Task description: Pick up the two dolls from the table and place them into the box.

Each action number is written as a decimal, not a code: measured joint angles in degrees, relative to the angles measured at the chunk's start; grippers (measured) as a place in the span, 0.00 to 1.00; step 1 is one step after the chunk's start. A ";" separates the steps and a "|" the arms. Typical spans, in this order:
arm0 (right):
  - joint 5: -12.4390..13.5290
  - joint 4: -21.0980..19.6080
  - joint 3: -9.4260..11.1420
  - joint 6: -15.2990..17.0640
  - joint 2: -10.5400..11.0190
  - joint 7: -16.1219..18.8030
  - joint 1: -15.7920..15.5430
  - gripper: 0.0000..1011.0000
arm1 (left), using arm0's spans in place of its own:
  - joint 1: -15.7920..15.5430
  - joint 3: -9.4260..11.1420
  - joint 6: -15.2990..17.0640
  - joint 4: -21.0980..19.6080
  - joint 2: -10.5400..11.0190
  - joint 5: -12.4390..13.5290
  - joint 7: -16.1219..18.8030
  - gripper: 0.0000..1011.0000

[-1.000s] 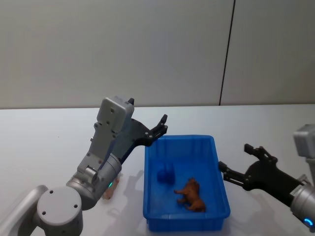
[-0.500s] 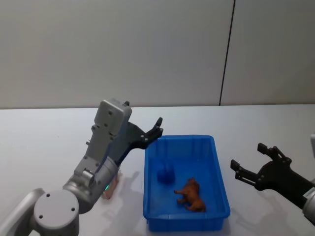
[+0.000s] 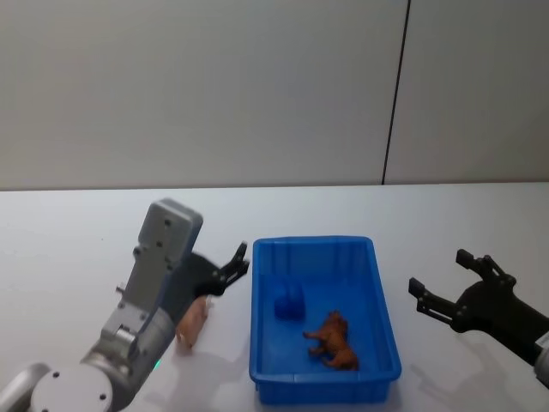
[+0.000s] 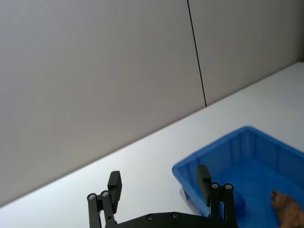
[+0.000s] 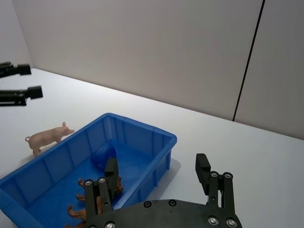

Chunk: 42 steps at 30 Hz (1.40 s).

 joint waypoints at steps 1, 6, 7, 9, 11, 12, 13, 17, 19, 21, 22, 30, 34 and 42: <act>0.04 -0.01 0.03 -0.05 0.05 -0.04 -0.03 0.99 | 0.36 -0.03 0.28 -0.12 0.22 -0.25 0.22 0.99; 0.13 -0.06 0.10 -0.15 0.13 -0.14 -0.14 0.99 | 2.43 -0.31 1.68 -0.94 1.57 -1.90 1.21 0.99; 0.15 -0.06 0.10 -0.16 0.14 -0.14 -0.15 0.99 | 2.63 -0.35 1.84 -0.98 1.71 -2.12 1.23 0.99; 0.18 -0.07 0.12 -0.19 0.17 -0.17 -0.18 0.99 | 3.17 -0.47 2.09 -1.01 2.08 -2.55 1.23 0.99; 0.20 -0.08 0.12 -0.20 0.19 -0.19 -0.20 0.99 | 3.55 -0.54 2.23 -0.99 2.31 -2.88 1.14 0.99; 0.21 -0.09 0.13 -0.21 0.21 -0.20 -0.21 0.99 | 3.84 -0.61 2.28 -0.77 2.49 -3.18 0.84 0.99; 0.21 -0.10 0.14 -0.21 0.21 -0.20 -0.21 0.99 | 3.91 -0.63 2.28 -0.69 2.53 -3.31 0.68 0.99; 0.23 -0.12 0.16 -0.23 0.23 -0.23 -0.23 0.99 | 4.24 -0.83 2.24 0.17 2.72 -3.91 -0.29 0.99; 0.25 -0.14 0.17 -0.24 0.24 -0.25 -0.25 0.99 | 4.27 -0.96 2.11 0.88 2.73 -4.25 -0.89 0.99; 0.25 -0.15 0.18 -0.25 0.24 -0.26 -0.26 0.99 | 4.26 -1.08 1.93 1.64 2.64 -4.61 -1.45 0.99; 0.26 -0.15 0.18 -0.26 0.25 -0.27 -0.26 0.99 | 4.20 -1.14 1.85 2.01 2.57 -4.77 -1.70 0.99; 0.29 -0.15 0.19 -0.30 0.28 -0.29 -0.30 0.99 | 3.24 -1.61 1.07 5.58 1.79 -5.67 -3.82 0.99; 0.29 -0.15 0.19 -0.30 0.30 -0.29 -0.31 0.99 | 2.94 -1.77 0.80 6.75 1.55 -5.89 -4.48 0.99; 0.29 -0.16 0.19 -0.30 0.30 -0.29 -0.31 0.99 | 2.28 -2.12 -0.14 10.19 0.81 -6.45 -6.02 0.99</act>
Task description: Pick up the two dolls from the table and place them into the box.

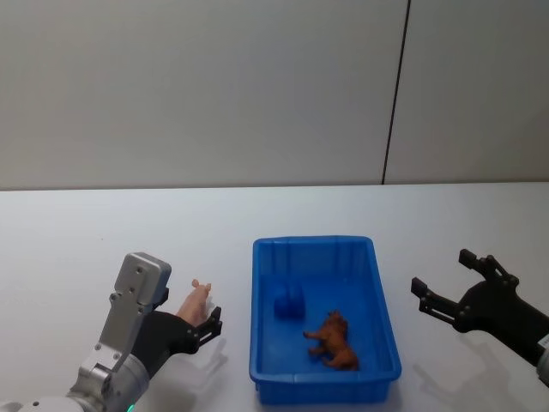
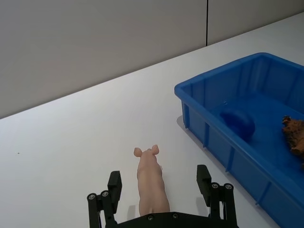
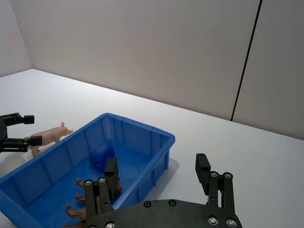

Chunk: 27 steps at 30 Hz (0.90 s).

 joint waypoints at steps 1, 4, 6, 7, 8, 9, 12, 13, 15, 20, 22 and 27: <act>0.00 0.00 0.00 0.00 0.00 0.00 0.00 0.99 | -0.05 -0.02 -0.11 0.29 -0.06 -0.05 -0.16 0.99; 0.00 0.01 0.00 0.00 0.00 0.00 0.00 0.99 | -0.25 -0.12 -0.49 1.47 -0.28 -0.19 -0.73 0.99; 0.00 0.01 0.00 0.00 0.00 0.00 0.00 0.99 | -0.39 -0.20 -0.76 2.35 -0.41 -0.25 -1.14 0.99; 0.00 0.01 0.00 0.00 0.00 0.00 0.00 0.99 | -0.43 -0.22 -0.81 2.59 -0.45 -0.26 -1.26 0.99; 0.00 0.01 -0.01 0.00 0.00 0.00 0.00 0.99 | -0.47 -0.25 -0.93 2.84 -0.49 -0.29 -1.43 0.99; 0.00 0.01 -0.01 0.00 0.00 0.00 0.00 0.99 | -0.50 -0.26 -0.99 3.07 -0.52 -0.30 -1.52 0.99; 0.00 0.01 -0.01 0.00 0.00 0.00 0.00 0.99 | -0.68 -0.37 -1.45 4.32 -0.71 -0.34 -2.23 0.99; 0.00 0.01 0.00 0.00 0.00 0.00 0.00 0.99 | -0.71 -0.37 -1.50 4.55 -0.74 -0.34 -2.32 0.99; 0.00 0.01 -0.01 0.00 0.00 0.00 0.00 0.99 | -0.80 -0.41 -1.67 5.03 -0.83 -0.35 -2.60 0.99; 0.00 0.01 -0.01 0.00 0.00 0.01 0.00 0.99 | -1.05 -0.50 -2.21 6.36 -1.08 -0.22 -3.47 0.89; 0.00 0.01 -0.01 0.00 0.00 0.00 0.00 0.99 | -1.12 -0.51 -2.34 6.70 -1.14 -0.13 -3.73 0.85; 0.00 0.01 0.00 0.00 0.00 0.00 0.00 0.99 | -1.37 -0.60 -2.70 7.63 -1.33 0.33 -4.46 0.67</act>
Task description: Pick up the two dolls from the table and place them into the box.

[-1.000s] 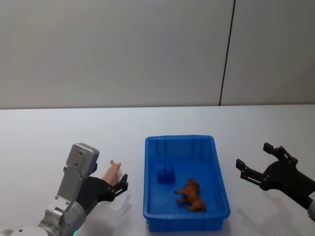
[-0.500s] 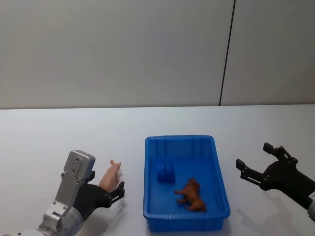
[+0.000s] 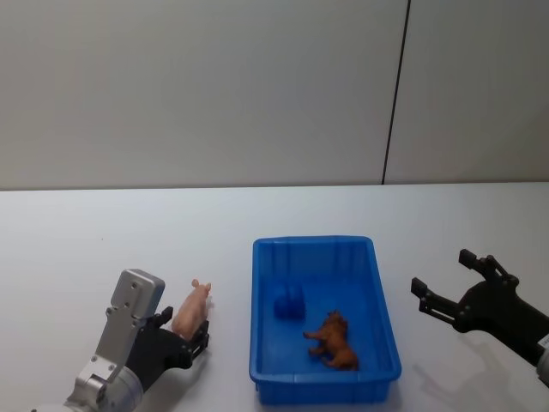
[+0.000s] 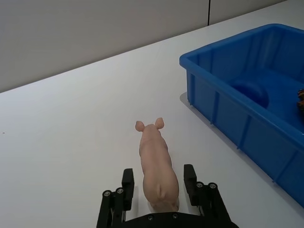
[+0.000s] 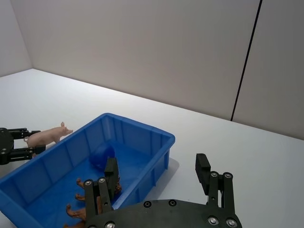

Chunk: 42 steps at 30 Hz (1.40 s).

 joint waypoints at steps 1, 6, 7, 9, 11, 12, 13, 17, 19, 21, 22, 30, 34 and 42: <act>0.00 0.00 0.00 0.00 0.00 0.00 0.00 0.99 | -0.07 -0.03 -0.10 0.27 -0.05 0.16 -0.21 0.67; 0.00 0.00 0.00 0.00 0.00 0.00 0.00 0.99 | -0.22 -0.13 -0.39 0.81 -0.12 0.51 -0.77 0.51; 0.00 0.00 0.00 0.00 0.00 0.00 0.00 0.99 | -0.27 -0.19 -0.51 0.89 -0.13 0.62 -0.92 0.47; 0.00 0.00 0.00 0.00 0.00 0.00 0.00 0.99 | -0.30 -0.25 -0.63 0.96 -0.14 0.71 -1.04 0.42; 0.00 0.00 0.00 0.00 0.00 0.00 0.00 0.99 | -0.32 -0.31 -0.79 0.98 -0.14 0.84 -1.17 0.39; 0.00 0.00 0.00 0.00 0.00 0.00 0.00 0.99 | -0.35 -0.37 -0.97 0.98 -0.13 0.94 -1.26 0.39; 0.00 0.00 0.00 0.00 0.00 0.00 0.00 0.99 | -0.36 -0.42 -1.08 0.97 -0.12 1.02 -1.29 0.39; 0.00 0.00 0.00 0.00 0.00 0.00 0.00 0.99 | -0.43 -0.69 -1.69 0.52 0.00 1.32 -1.33 0.39; 0.00 0.00 0.00 0.00 0.00 0.00 0.00 0.99 | -0.50 -0.95 -2.32 -0.12 0.14 1.62 -1.33 0.39; 0.00 0.00 0.00 0.00 0.00 0.00 0.00 0.99 | -0.55 -1.08 -2.66 -0.49 0.20 1.78 -1.32 0.39; 0.00 0.00 0.00 0.00 0.00 0.00 0.00 0.99 | -0.58 -1.18 -2.85 -0.75 0.25 1.86 -1.30 0.39; 0.00 0.00 0.00 0.00 0.00 0.00 0.00 0.99 | -1.33 -1.87 -4.81 -3.20 0.37 2.95 -1.27 0.39; 0.00 0.00 0.00 0.00 0.00 0.00 0.00 0.99 | -2.22 -2.08 -6.04 -4.66 -0.07 3.90 -1.86 0.39; 0.00 0.00 0.00 0.00 0.00 0.00 0.00 0.99 | -4.16 -1.41 -7.28 -5.72 -2.11 5.58 -3.87 0.39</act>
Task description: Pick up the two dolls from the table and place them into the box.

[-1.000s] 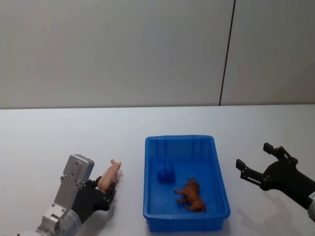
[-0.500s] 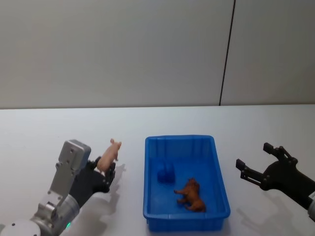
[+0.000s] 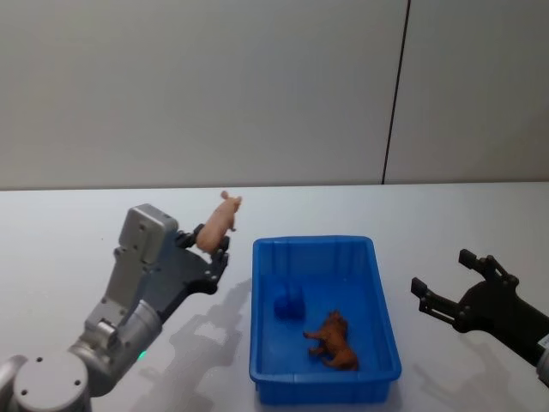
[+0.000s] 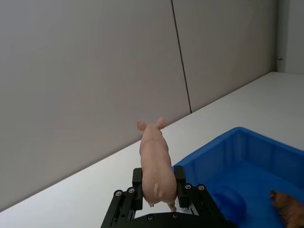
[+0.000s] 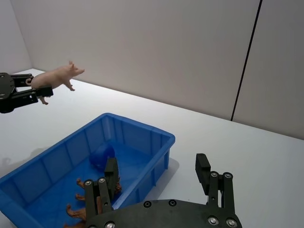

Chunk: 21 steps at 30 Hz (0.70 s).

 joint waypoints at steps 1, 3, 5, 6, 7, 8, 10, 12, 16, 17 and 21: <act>0.00 0.00 0.00 0.00 0.00 0.00 0.00 0.99 | 0.00 0.00 0.00 0.00 0.00 0.00 0.00 0.39; 0.00 0.00 0.00 0.00 0.00 0.00 0.00 0.99 | -0.41 0.38 -0.11 -0.01 -0.69 0.34 -0.55 0.39; 0.00 0.00 0.00 0.00 0.00 0.00 0.00 0.99 | -0.70 0.75 -0.14 -0.01 -1.26 0.62 -1.05 0.39; 0.00 0.00 0.00 0.00 0.00 0.00 0.00 0.99 | -0.76 0.87 -0.15 0.00 -1.43 0.67 -1.15 0.39; 0.00 0.00 0.00 0.00 0.00 0.00 0.00 0.99 | -0.83 0.98 -0.15 0.01 -1.60 0.75 -1.35 0.39; 0.00 0.00 0.00 0.00 0.00 0.00 0.00 0.99 | -0.94 1.26 -0.14 0.05 -2.00 0.90 -1.65 0.39; 0.00 0.00 0.00 0.00 0.00 0.00 0.00 0.99 | -1.02 1.51 -0.07 0.12 -2.32 1.04 -1.98 0.39; 0.00 0.00 0.00 0.00 0.00 0.00 0.00 0.99 | -1.06 1.93 0.12 0.25 -2.78 1.21 -2.37 0.39; 0.00 0.00 0.00 0.00 0.00 0.00 0.00 0.99 | -1.07 2.59 0.51 0.46 -3.45 1.49 -3.00 0.39; 0.00 0.00 0.00 0.00 0.00 0.00 0.00 0.99 | -1.07 2.70 0.60 0.48 -3.58 1.56 -3.10 0.39; 0.00 0.00 0.00 0.00 0.00 0.00 0.00 0.99 | -1.02 3.22 0.95 0.65 -4.11 1.77 -3.73 0.44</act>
